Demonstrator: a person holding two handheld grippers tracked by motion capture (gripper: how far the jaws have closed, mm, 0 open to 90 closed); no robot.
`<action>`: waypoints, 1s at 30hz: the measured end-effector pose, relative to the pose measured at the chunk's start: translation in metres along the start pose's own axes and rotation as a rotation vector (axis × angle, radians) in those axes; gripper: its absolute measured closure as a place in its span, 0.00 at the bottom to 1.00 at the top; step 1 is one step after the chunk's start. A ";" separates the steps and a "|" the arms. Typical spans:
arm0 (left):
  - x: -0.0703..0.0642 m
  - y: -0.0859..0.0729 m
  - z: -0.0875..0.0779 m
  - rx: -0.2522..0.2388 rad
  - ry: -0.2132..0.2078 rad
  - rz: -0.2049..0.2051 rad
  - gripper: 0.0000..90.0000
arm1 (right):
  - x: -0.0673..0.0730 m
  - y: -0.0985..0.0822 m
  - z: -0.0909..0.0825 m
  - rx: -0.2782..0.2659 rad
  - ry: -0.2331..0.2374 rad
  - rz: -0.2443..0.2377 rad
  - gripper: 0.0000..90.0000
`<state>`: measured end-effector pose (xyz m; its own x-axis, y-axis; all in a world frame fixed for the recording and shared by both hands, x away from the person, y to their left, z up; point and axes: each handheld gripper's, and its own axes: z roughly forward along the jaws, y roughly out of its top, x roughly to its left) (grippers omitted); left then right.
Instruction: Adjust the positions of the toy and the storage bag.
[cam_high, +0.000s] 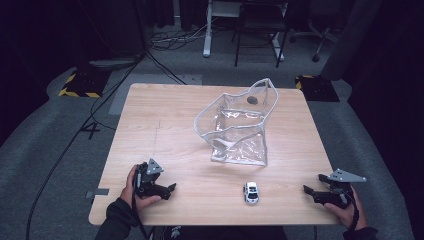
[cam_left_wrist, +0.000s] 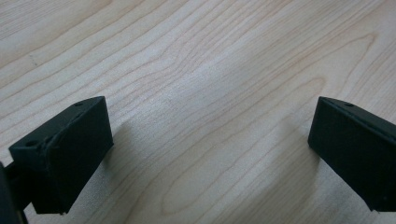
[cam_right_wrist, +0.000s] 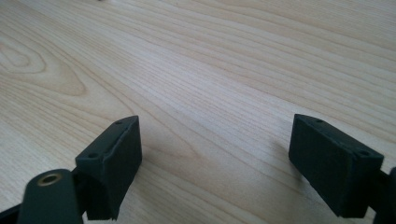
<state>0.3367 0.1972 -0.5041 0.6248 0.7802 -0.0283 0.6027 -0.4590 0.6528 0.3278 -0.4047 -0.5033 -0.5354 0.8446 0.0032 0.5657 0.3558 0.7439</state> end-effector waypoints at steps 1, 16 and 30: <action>0.000 0.000 0.000 0.001 0.000 0.004 0.00 | 0.000 0.000 0.000 0.000 0.000 0.000 0.19; 0.000 0.000 0.000 0.000 0.000 0.000 0.00 | 0.002 0.000 0.000 -0.003 0.015 -0.026 0.21; 0.000 0.000 0.000 0.000 0.000 0.005 0.00 | 0.030 0.008 0.006 0.019 0.132 -0.142 0.22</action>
<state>0.3369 0.1975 -0.5041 0.6275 0.7783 -0.0248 0.5996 -0.4626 0.6531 0.3200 -0.3745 -0.5015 -0.6878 0.7258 -0.0123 0.4894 0.4762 0.7305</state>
